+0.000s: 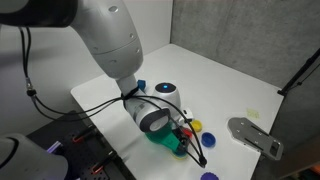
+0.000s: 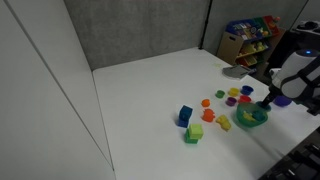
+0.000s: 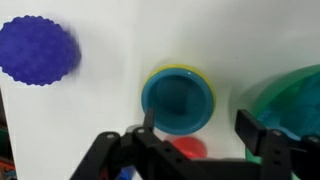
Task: Put the light blue bowl inside the yellow bowl
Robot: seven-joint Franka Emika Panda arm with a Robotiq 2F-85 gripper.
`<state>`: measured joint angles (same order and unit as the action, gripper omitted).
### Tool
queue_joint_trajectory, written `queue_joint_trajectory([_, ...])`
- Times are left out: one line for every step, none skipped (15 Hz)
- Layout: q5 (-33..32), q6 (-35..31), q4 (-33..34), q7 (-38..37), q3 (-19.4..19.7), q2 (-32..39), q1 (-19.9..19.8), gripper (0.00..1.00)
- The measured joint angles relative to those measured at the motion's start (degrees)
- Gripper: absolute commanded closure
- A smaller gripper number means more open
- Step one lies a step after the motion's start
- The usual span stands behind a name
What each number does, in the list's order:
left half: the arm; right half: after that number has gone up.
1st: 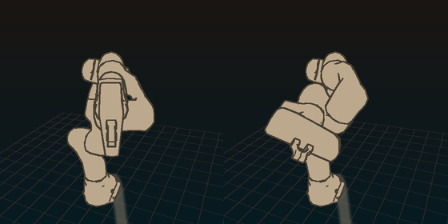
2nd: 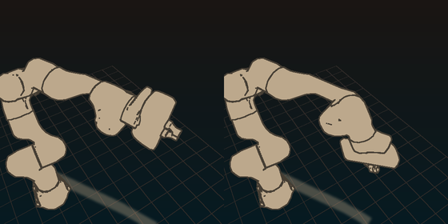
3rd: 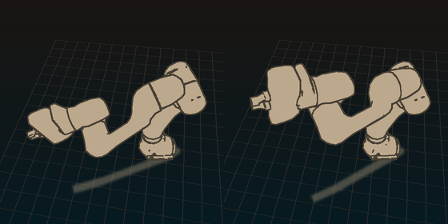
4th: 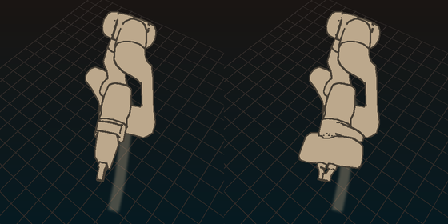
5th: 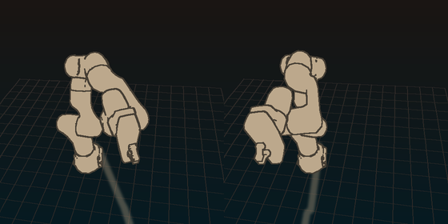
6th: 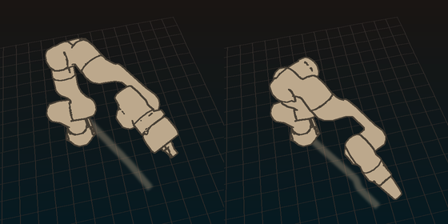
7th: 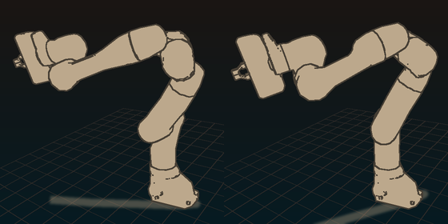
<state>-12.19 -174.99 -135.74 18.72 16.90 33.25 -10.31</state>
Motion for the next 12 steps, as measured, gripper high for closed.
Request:
queue_joint_trajectory([0.04, 0.04, 0.03, -0.46, -0.47, -0.30, -0.29, 0.00])
queue_joint_trajectory([0.18, 0.40, 0.10, -0.78, -1.14, -0.81, -0.68, 0.00])
queue_joint_trajectory([0.41, 1.29, 0.23, -1.00, -2.01, -1.56, -1.20, 0.00])
queue_joint_trajectory([0.69, 2.63, 0.44, -1.30, -3.00, -2.58, -1.78, 0.00])
queue_joint_trajectory([1.19, 4.51, 0.76, -1.50, -3.94, -3.83, -2.29, 0.00])
queue_joint_trajectory([1.87, 6.86, 1.13, -1.58, -4.77, -5.24, -2.69, 0.00])
queue_joint_trajectory([2.55, 9.17, 1.56, -1.64, -5.44, -6.69, -2.95, 0.00])
queue_joint_trajectory([3.20, 11.50, 2.04, -1.73, -5.95, -8.20, -3.06, 0.00])
queue_joint_trajectory([3.87, 14.04, 2.60, -1.78, -6.35, -9.67, -3.06, 0.00])
queue_joint_trajectory([4.52, 16.91, 3.30, -1.82, -6.74, -11.13, -3.05, 0.00])
queue_joint_trajectory([5.16, 19.98, 4.09, -1.83, -7.11, -12.54, -3.01, 0.00])
queue_joint_trajectory([5.76, 23.14, 4.88, -1.83, -7.45, -13.97, -2.94, 0.00])
